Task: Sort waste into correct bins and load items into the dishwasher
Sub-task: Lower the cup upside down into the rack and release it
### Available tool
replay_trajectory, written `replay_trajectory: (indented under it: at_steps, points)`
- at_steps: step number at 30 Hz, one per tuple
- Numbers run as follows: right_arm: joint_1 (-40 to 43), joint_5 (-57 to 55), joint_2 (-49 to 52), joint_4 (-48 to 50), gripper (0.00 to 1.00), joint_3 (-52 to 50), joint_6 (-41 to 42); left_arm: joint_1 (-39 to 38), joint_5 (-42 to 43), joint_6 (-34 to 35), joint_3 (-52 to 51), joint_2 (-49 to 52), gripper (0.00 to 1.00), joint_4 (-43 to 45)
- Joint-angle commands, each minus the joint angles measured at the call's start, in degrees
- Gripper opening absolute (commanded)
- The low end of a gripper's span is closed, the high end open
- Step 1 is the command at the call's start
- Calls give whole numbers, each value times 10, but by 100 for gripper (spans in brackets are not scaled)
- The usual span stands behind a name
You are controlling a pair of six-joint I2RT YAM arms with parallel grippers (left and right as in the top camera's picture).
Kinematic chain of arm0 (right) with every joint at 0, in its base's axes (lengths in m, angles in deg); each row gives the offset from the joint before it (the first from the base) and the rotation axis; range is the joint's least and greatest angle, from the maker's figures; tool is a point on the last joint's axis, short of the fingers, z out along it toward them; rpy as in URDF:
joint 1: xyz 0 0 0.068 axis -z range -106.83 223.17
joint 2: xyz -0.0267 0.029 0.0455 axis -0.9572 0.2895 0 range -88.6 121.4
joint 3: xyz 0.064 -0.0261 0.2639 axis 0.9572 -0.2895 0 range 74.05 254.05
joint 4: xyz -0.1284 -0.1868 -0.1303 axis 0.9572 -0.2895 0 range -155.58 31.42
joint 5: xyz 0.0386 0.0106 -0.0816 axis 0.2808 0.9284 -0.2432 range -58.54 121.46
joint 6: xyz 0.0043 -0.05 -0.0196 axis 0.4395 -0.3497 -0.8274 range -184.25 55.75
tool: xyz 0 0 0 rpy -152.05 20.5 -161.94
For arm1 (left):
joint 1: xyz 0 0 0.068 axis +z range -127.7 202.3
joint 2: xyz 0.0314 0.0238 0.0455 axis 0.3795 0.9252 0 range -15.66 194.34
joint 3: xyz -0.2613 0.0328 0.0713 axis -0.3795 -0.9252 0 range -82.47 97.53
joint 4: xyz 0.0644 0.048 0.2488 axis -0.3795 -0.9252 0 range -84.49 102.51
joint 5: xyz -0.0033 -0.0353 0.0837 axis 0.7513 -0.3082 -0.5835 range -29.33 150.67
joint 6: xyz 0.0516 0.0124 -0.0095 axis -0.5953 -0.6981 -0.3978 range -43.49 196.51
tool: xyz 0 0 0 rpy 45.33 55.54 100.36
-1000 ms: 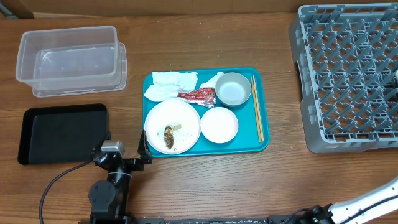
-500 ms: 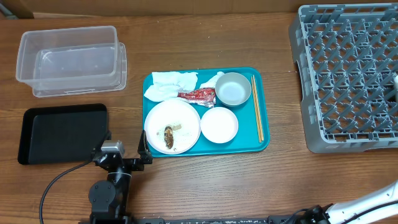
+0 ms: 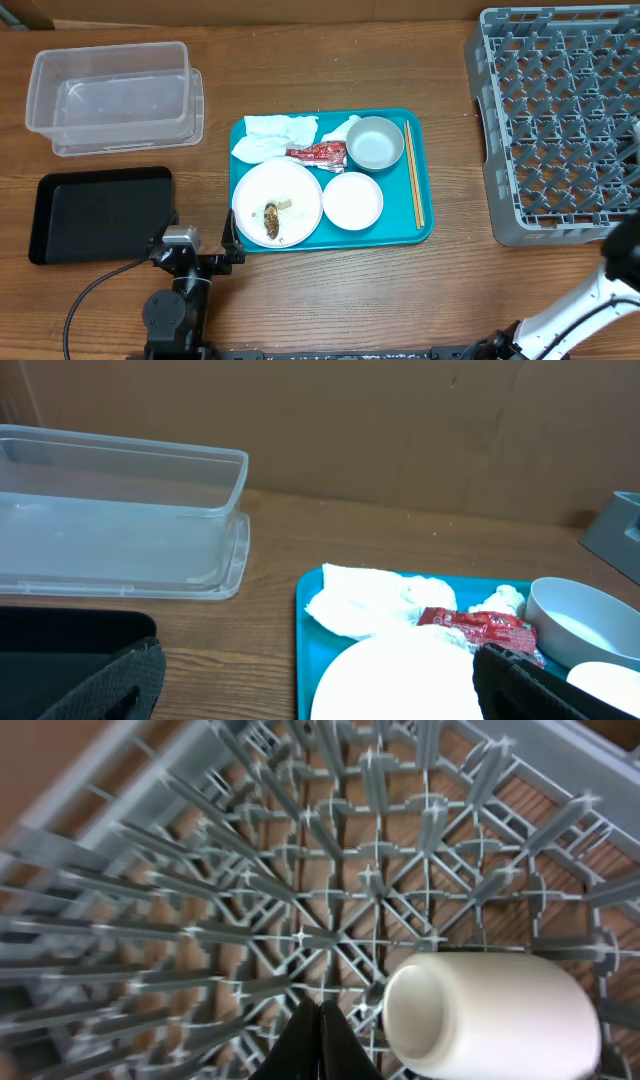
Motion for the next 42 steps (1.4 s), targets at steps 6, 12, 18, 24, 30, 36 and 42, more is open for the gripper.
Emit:
replay_trajectory:
  at_steps: [6, 12, 18, 24, 30, 36, 42]
  points:
    - [-18, -213, 66, -11, 4, 0, 16, 4, -2, -7, -2, -5, 100, -1]
    - [-6, -233, 71, -19, 4, 0, 16, 4, -2, -7, -2, -5, 100, -1]
    - [-6, -332, 64, -41, 4, 1, 55, 4, -2, -7, -2, -5, 100, -1]
    - [-5, -354, 44, -58, 4, 1, 80, 4, -2, -7, -2, -5, 100, -1]
    - [-5, -357, 26, -74, 4, 1, 93, 4, -2, -7, -2, -5, 100, -1]
    - [-5, -352, 17, -85, 4, 1, 99, 4, -2, -6, -2, -5, 100, -1]
    - [-5, -289, 9, -87, 4, 1, 106, 4, -2, -7, -2, -5, 100, -1]
